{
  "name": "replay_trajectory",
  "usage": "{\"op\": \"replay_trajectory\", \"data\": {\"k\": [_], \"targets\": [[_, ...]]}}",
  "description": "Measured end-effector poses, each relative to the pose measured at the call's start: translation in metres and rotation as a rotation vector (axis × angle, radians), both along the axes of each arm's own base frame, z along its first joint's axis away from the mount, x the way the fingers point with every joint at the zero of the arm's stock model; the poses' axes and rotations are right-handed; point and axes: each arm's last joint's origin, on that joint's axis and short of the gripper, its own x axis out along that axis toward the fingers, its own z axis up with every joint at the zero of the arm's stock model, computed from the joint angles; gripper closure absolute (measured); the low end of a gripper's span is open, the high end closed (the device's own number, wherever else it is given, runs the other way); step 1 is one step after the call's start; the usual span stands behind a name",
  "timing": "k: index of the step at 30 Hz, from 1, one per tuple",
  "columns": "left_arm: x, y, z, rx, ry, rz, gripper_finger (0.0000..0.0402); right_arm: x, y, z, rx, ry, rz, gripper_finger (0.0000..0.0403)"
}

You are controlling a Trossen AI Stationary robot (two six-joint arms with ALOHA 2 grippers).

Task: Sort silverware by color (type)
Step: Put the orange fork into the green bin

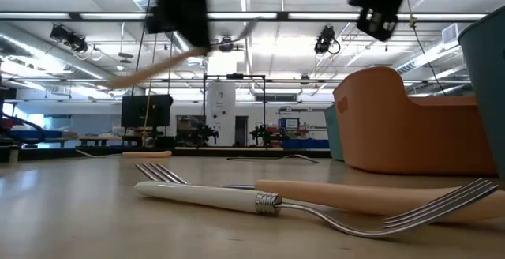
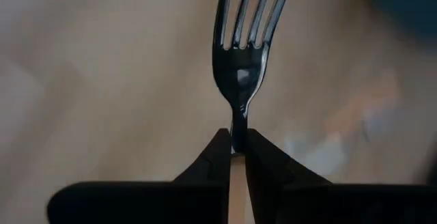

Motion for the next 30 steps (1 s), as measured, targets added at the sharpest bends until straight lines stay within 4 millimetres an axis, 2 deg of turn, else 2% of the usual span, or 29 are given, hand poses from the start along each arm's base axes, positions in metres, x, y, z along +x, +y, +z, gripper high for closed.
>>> {"op": "replay_trajectory", "data": {"k": [4, 7, 11, 14, 24, 30], "targets": [[0.022, 0.039, 0.018, 0.119, -0.166, 0.084, 0.0374, 0.007, -0.002, 0.011, -0.098, -0.162, -0.042, 0.0292], [0.036, 0.055, 0.028, 0.141, -0.312, 0.083, 0.0374, 0.01, -0.005, 0.017, -0.231, -0.254, -0.117, 0.0292], [0.046, 0.064, 0.038, 0.186, -0.439, 0.057, 0.0374, 0.011, -0.012, 0.02, -0.388, -0.282, -0.269, 0.0292], [0.049, 0.069, 0.042, 0.212, -0.482, 0.052, 0.0374, 0.011, -0.017, 0.021, -0.435, -0.276, -0.372, 0.0292], [0.05, 0.083, 0.043, 0.244, -0.48, 0.068, 0.0374, 0.015, -0.036, 0.033, -0.451, -0.384, -0.501, 0.0292], [0.051, 0.093, 0.044, 0.291, -0.473, 0.055, 0.0374, 0.022, -0.049, 0.029, -0.434, -0.364, -0.572, 0.031]]}}
